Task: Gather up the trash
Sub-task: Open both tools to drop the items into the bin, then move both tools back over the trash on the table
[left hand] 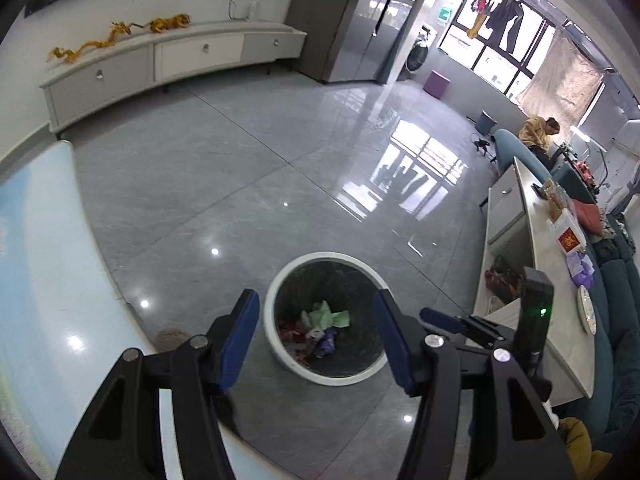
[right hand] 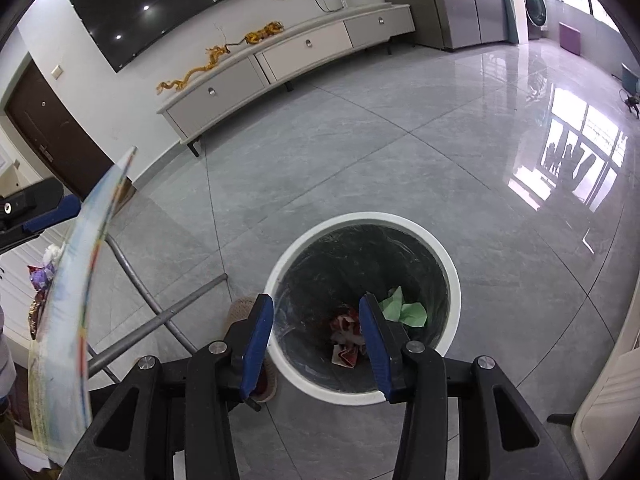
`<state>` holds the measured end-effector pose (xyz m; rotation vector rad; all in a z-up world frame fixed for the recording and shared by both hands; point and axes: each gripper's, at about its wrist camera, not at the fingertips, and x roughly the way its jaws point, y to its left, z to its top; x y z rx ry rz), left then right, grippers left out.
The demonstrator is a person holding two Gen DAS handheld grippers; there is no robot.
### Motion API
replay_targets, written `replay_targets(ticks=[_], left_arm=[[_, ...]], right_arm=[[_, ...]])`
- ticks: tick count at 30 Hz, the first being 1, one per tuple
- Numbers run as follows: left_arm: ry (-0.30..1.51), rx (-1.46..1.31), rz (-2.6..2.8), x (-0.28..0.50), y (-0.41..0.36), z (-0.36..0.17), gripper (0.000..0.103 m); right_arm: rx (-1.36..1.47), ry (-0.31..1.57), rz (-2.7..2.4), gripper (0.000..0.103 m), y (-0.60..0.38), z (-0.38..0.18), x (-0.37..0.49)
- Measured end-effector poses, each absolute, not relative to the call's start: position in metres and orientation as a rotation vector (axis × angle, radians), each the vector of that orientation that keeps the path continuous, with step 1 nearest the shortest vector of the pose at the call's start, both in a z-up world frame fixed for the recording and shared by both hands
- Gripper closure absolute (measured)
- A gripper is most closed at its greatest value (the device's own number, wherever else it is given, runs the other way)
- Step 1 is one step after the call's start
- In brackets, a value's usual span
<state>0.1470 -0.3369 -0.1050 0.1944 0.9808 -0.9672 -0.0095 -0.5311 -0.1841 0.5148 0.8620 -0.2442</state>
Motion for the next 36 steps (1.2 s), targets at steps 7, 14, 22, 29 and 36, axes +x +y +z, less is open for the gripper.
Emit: replay_targets(ticks=[7,14,22,29,36], left_arm=[[0.867,0.172,-0.869,0.143,-0.244,-0.072,0.046],[0.771,0.114,-0.729,0.142,-0.137,-0.054,0.046],[0.723,-0.01,-0.548,0.153,-0.006,-0.054,0.037],[0.737,-0.071,-0.419,0.172,0.083,-0.079,0.037],[0.779,-0.051,-0.407,0.199,0.121,-0.11,0.037]], right_arm=[[0.436,0.812,-0.196,0.061,-0.497,-0.142,-0.006],[0.324,0.762,-0.102,0.058,-0.433,-0.097,0.013],[0.176,0.746,0.061,0.053,-0.343,-0.055,0.057],[0.061,0.772,0.203,0.05,-0.263,-0.045,0.099],[-0.034,0.836,0.343,0.049,-0.187,-0.057,0.156]])
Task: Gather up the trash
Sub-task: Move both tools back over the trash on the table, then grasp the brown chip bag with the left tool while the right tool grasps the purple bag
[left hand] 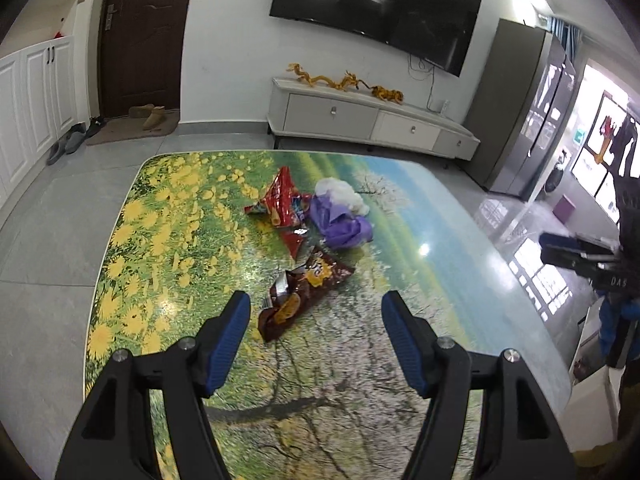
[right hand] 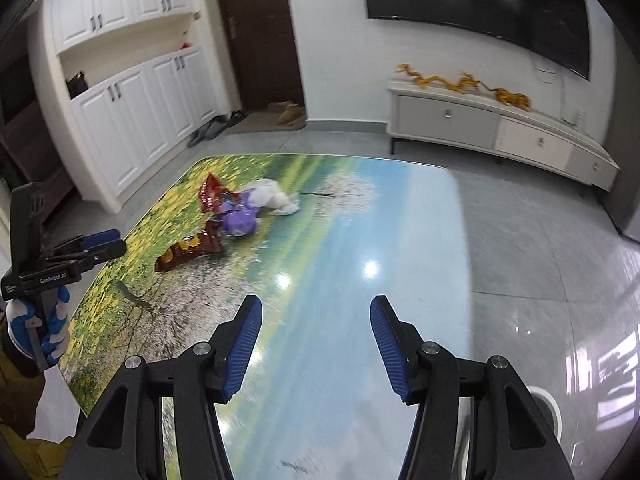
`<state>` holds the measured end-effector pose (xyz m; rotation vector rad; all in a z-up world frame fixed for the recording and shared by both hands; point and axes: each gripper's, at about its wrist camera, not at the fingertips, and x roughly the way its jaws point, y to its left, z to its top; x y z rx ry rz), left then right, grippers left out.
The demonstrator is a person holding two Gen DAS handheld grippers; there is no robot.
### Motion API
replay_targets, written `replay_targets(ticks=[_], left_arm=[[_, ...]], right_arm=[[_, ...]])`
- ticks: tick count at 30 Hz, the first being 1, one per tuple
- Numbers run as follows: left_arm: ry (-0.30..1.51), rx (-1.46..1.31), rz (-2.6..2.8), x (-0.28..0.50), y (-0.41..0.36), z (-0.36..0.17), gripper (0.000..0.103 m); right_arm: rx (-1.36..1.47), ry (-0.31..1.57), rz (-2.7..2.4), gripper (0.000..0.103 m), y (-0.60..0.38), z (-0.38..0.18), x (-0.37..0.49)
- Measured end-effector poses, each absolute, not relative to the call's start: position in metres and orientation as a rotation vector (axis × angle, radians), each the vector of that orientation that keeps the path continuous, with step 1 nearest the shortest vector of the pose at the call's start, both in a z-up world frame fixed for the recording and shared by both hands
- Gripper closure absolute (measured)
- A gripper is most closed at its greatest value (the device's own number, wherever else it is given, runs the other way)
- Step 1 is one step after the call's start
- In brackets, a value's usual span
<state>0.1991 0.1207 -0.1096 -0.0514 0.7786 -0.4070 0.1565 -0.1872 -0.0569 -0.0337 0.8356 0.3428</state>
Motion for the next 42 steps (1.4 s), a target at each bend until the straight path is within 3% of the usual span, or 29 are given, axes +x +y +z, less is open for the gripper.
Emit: replay_targets(ticks=[20,30,32,42], left_arm=[[0.866,0.041,-0.514,0.269,0.093,-0.17,0.038],[0.895,0.017,-0.509,0.271,0.095,-0.177,0.064],[0.894,0.017,-0.508,0.267,0.093,-0.178,0.068],[0.896,-0.04,-0.469,0.234,0.096,-0.171,0.076]], right_arm=[[-0.014,0.934,0.576,0.047,-0.071,-0.124,0.297],[0.059,1.001,0.581,0.047,-0.063,-0.156,0.323],[0.07,1.004,0.585,0.051,-0.066,-0.158,0.32],[0.076,1.012,0.64,0.054,-0.094,-0.145,0.278]])
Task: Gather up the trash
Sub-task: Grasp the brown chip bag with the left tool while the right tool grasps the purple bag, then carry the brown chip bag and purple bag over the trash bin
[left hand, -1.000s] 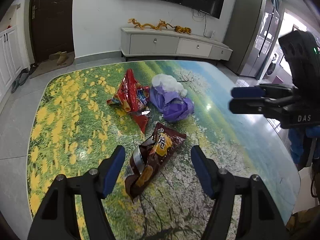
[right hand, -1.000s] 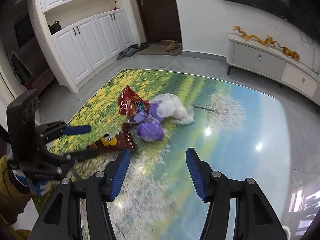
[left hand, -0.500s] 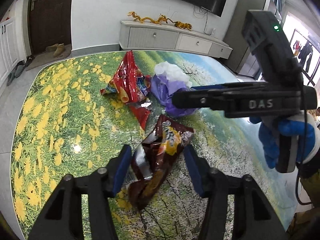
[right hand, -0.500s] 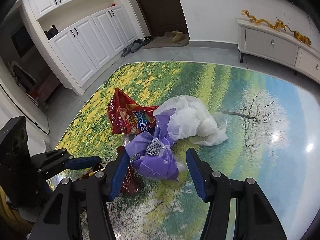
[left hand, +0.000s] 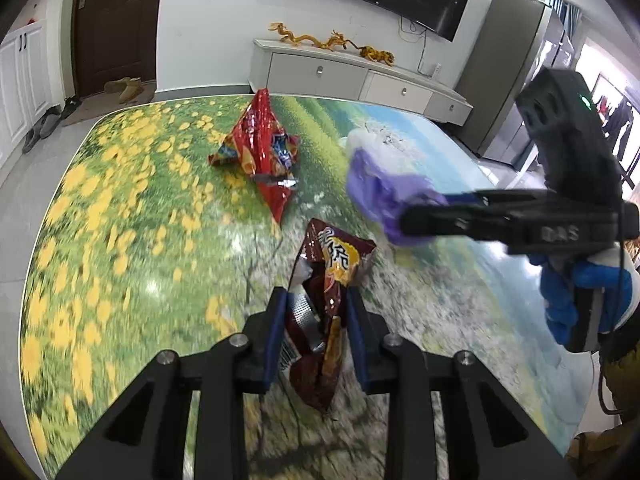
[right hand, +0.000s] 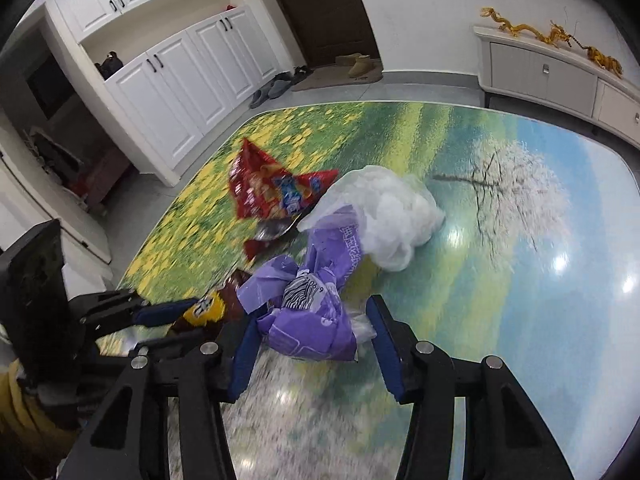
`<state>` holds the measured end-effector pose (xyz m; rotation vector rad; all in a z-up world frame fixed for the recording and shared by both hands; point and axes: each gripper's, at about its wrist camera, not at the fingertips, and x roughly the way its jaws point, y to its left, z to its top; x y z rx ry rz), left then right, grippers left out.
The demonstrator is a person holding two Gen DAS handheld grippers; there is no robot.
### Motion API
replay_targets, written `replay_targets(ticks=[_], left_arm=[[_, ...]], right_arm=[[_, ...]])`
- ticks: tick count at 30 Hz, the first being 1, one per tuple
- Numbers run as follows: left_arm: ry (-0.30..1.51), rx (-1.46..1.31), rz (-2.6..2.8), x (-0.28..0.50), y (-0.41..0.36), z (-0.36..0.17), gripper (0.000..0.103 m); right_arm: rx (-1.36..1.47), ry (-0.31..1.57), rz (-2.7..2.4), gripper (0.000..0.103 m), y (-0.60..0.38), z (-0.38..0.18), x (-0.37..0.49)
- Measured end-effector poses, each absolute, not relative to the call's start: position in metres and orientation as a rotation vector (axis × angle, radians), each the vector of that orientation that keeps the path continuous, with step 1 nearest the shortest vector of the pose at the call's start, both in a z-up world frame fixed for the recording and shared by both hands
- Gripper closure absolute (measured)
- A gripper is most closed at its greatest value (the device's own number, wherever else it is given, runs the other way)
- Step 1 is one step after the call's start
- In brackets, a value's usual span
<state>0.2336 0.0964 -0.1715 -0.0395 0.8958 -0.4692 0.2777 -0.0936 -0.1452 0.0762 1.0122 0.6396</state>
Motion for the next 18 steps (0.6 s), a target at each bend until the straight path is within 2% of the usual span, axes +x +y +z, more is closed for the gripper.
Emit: replay_targets(ticks=[18], left_arm=[[0.807,-0.037,-0.436,0.152,0.098,-0.114,0.077]], right_arm=[[0.12,0.952,0.631,0.054,-0.176,-0.11,0.146]])
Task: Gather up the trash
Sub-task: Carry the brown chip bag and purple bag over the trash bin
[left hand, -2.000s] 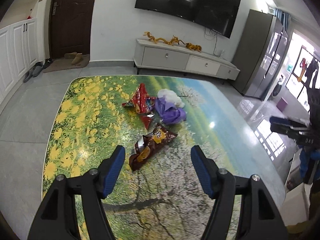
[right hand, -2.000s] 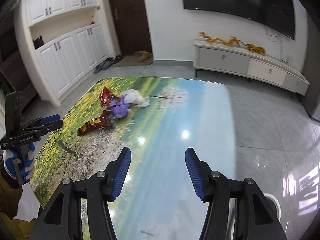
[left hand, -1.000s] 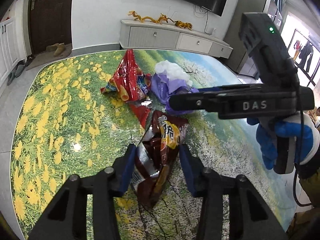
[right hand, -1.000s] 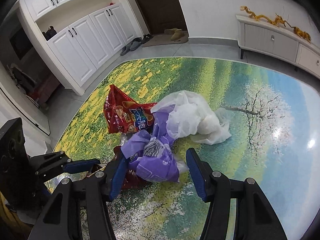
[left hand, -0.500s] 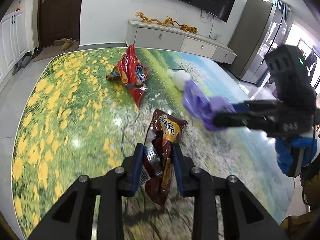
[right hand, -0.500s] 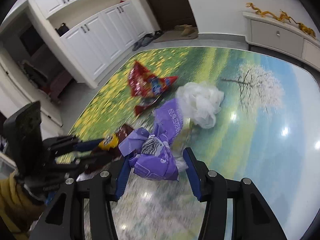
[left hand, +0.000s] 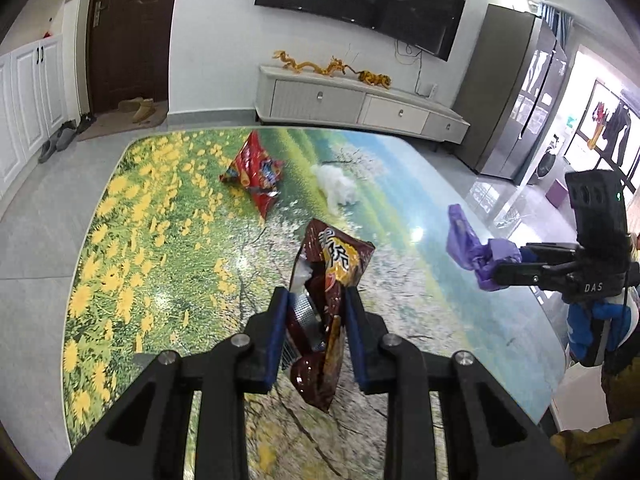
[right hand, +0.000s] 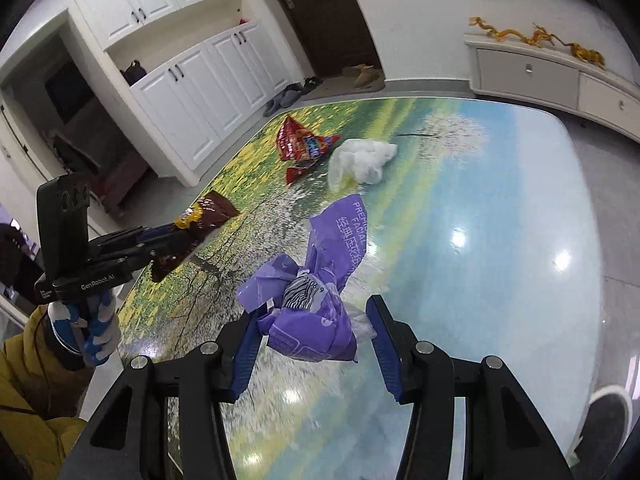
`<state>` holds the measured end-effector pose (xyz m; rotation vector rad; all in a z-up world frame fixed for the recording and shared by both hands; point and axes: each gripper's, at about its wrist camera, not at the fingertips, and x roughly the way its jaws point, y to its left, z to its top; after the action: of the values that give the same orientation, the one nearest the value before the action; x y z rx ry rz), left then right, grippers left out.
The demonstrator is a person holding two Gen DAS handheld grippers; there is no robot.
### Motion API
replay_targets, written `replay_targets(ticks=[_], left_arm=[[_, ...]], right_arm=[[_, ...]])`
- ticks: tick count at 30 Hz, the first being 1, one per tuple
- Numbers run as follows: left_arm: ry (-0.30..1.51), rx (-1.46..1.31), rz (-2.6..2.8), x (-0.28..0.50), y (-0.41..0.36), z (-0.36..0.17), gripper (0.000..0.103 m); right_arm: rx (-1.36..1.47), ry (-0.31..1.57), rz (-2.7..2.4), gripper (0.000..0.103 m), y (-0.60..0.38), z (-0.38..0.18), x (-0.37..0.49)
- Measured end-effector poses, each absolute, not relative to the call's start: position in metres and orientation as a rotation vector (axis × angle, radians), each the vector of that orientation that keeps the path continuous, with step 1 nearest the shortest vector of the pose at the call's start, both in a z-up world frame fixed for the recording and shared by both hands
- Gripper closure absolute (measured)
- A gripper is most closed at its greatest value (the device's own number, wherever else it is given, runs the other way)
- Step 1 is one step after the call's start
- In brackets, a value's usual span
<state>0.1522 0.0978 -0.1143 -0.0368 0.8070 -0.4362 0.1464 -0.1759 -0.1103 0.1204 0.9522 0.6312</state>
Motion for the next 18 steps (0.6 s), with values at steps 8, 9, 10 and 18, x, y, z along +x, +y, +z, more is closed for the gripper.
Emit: replay_targets(ticks=[8,9,10,18], left_arm=[[0.78,-0.009,-0.477,0.13,0.064,-0.089,0.077],[0.779,-0.01,-0.494,0.129,0.056,-0.085,0.077],[0.78,-0.01,-0.509,0.13,0.048,-0.083,0.077],[0.797,0.025,-0.692,0.147,-0.054,-0.065,0.077]], right_arm=[[0.211,0.873,0.519,0.054,-0.24,-0.098,0.103],[0.226,0.86,0.5,0.054,-0.251,-0.096,0.097],[0.238,0.85,0.484,0.054,-0.261,-0.095,0.091],[0.316,0.777,0.277,0.054,-0.357,-0.099,0.053]])
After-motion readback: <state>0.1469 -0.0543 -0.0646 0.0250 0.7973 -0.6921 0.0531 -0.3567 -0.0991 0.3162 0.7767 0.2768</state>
